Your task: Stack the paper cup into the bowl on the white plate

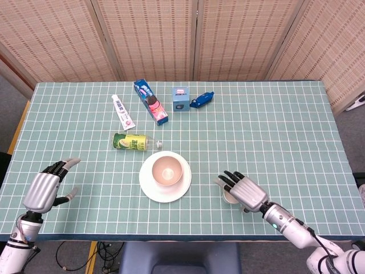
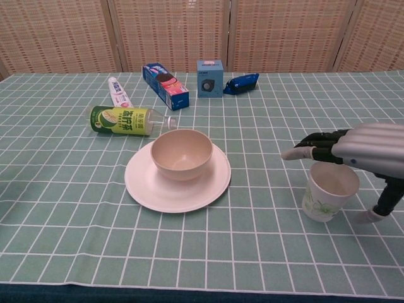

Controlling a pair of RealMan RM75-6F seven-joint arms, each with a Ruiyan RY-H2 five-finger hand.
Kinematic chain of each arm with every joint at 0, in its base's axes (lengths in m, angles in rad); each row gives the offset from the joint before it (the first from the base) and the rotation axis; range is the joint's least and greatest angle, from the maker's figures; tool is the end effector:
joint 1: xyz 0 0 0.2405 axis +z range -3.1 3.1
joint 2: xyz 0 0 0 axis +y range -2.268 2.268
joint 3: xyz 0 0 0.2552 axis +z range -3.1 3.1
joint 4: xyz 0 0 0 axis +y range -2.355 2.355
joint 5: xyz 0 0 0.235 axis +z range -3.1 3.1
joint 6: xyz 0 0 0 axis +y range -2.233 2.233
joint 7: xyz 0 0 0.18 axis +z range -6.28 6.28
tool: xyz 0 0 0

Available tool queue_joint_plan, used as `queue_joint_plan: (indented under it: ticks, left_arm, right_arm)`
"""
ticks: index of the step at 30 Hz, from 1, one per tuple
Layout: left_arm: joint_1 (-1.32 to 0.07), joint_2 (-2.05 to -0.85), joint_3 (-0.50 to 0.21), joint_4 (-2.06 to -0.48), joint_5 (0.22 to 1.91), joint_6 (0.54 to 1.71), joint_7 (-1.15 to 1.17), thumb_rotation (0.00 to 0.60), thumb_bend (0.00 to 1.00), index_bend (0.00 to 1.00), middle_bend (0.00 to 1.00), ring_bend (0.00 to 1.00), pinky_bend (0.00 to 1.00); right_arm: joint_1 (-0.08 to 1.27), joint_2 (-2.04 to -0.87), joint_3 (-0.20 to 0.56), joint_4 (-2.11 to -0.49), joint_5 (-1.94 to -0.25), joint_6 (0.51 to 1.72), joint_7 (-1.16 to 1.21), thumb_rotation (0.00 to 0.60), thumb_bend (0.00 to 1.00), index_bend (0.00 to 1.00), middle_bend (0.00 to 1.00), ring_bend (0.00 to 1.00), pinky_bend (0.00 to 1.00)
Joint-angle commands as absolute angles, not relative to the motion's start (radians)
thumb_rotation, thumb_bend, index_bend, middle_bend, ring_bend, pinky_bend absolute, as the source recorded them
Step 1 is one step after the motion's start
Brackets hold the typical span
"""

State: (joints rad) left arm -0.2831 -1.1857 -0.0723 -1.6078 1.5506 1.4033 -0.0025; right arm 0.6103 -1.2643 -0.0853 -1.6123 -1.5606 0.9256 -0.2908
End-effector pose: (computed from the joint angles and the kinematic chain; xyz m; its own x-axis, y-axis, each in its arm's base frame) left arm -0.2575 0.2792 0.1010 0.3476 -0.0022 0.9376 0.9087 -0.2459 -0.3374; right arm -0.2116 -0.2871 -0.0239 0.7420 -0.2658 0.6154 -0.6113 -0.6450 0.4586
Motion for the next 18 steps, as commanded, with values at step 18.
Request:
queue_joint_plan:
  ticks: [18]
  left_arm:
    - [-0.279, -1.189, -0.071, -1.601, 1.545, 1.406, -0.003, 0.600, 0.26, 0.17, 0.23, 0.25, 0.38]
  right_arm:
    - [0.618, -1.272, -0.065, -1.598, -1.579, 0.935, -0.214, 0.600, 0.26, 0.30, 0.26, 0.16, 0.46]
